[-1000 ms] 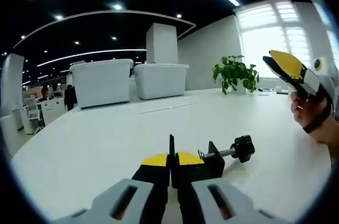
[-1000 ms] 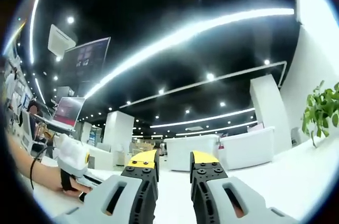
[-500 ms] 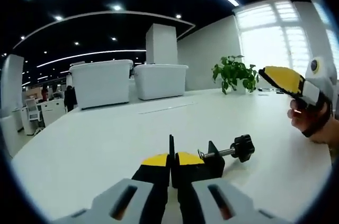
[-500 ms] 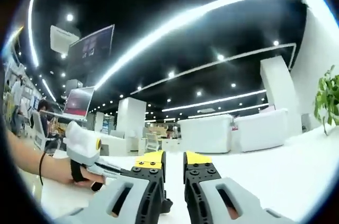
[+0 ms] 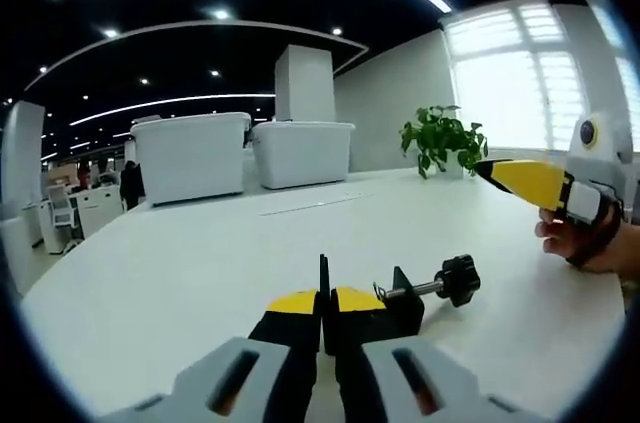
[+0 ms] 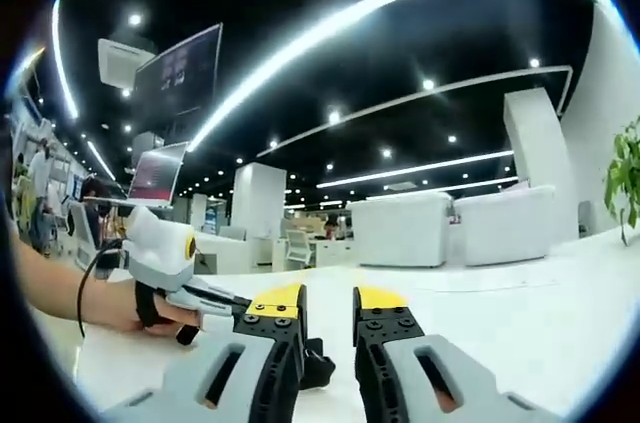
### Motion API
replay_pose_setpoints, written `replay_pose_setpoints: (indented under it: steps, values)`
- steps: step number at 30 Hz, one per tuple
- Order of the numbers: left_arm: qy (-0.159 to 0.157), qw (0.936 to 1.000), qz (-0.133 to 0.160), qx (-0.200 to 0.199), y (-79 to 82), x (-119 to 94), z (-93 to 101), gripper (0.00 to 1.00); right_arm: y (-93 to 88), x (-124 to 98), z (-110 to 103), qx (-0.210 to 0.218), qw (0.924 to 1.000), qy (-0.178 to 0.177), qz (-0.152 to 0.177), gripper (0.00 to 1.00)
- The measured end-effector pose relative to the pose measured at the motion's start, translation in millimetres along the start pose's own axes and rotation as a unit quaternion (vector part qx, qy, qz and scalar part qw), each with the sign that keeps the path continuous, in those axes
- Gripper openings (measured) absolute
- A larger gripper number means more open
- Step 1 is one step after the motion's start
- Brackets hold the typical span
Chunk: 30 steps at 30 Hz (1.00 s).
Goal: Clamp the fixed fixture on the desktop, loosen the retaining clip, secure it to the edge of the desk, and tighten the retaining clip.
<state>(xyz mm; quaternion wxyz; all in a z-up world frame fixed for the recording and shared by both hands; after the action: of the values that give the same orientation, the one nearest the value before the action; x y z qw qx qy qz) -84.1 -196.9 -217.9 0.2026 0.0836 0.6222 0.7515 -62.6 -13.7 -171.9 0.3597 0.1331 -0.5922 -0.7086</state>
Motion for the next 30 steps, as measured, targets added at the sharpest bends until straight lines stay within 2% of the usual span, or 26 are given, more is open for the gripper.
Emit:
replay_pose_setpoints:
  steps: [7,10,15,19,30]
  values:
    - [-0.001,1.0,0.0,-0.001,0.2,0,-0.3,0.05,-4.5,2,1,0.004,0.9999,0.003,-0.013,0.19]
    - [-0.001,1.0,0.0,0.0,0.2,0,-0.2,0.05,-10.3,4,0,0.013,0.9993,0.007,-0.034,0.19]
    - [-0.001,1.0,0.0,0.0,0.3,1,-0.7,0.05,-14.7,5,-3,0.018,0.9985,0.018,-0.049,0.21]
    - [-0.002,1.0,0.001,0.002,0.3,0,-0.8,0.05,-19.8,7,-9,0.012,0.997,0.035,-0.068,0.22]
    - [-0.003,1.0,0.0,-0.001,0.2,0,-1.2,0.05,-26.5,10,-21,-0.01,0.9934,0.069,-0.091,0.22]
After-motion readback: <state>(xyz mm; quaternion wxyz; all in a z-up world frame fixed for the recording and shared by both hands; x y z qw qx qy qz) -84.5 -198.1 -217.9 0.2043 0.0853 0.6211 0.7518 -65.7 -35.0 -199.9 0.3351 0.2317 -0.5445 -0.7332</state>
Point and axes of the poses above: the point that each gripper's makers call its tool centre point, and the gripper's own axes: x roughly forward along the fingers, z roughly to its right, y roughly out of its top, the point moved 7 cm from there along -x, roughly backward along the fingers, and after that the axes turned 14 degrees about -x, right-handed, at the moved point
